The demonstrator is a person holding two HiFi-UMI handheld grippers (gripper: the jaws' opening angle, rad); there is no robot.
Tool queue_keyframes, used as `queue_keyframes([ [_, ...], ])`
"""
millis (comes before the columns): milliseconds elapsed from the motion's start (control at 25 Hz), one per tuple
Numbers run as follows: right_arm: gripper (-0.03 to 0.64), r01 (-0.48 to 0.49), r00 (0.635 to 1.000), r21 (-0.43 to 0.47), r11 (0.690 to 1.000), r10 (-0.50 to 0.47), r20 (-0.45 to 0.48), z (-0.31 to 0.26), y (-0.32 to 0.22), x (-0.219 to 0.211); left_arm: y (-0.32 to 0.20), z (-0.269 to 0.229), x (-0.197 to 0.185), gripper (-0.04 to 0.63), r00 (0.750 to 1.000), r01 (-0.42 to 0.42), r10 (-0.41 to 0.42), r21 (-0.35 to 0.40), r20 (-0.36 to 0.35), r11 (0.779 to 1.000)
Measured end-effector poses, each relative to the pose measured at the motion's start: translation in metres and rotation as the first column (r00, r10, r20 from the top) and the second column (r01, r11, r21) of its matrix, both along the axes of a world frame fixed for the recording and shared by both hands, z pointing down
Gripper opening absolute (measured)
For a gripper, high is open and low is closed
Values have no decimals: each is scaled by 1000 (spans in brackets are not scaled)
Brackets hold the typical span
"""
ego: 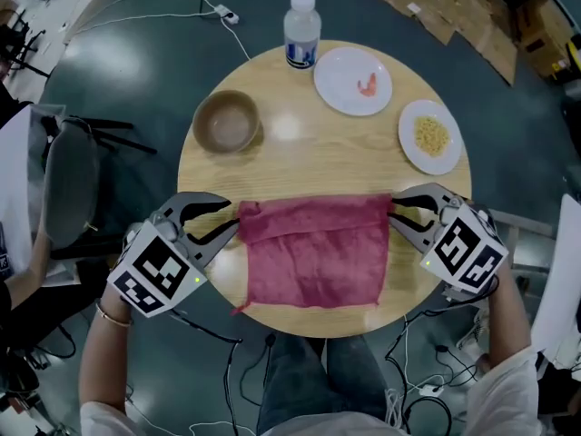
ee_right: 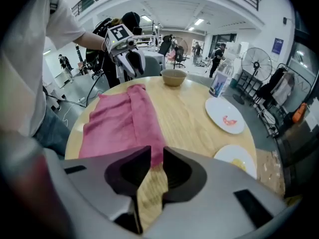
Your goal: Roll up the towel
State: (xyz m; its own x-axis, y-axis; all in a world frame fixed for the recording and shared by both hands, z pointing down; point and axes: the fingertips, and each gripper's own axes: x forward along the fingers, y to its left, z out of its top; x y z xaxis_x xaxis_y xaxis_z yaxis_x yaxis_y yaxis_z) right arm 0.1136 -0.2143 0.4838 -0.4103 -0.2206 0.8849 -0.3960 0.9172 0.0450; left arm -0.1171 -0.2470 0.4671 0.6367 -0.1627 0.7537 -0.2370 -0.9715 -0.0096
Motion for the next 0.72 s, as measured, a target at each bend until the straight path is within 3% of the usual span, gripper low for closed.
queue_keyframes([
  [240,83,44,998,-124,991,-38,46,19,-14,-18,6,43,23,104,965,-169,192,-136,177,976],
  [440,92,73,997,-185,980,-68,35,28,-16,-14,0,52,24,103,953,-190,226,-182,203,965],
  [560,89,85,996,-203,975,-82,24,32,-18,-13,-6,54,23,64,947,-189,230,-192,222,963],
  [720,39,66,998,-216,974,-60,35,32,-22,-12,-11,55,23,32,938,-201,248,-203,242,958],
])
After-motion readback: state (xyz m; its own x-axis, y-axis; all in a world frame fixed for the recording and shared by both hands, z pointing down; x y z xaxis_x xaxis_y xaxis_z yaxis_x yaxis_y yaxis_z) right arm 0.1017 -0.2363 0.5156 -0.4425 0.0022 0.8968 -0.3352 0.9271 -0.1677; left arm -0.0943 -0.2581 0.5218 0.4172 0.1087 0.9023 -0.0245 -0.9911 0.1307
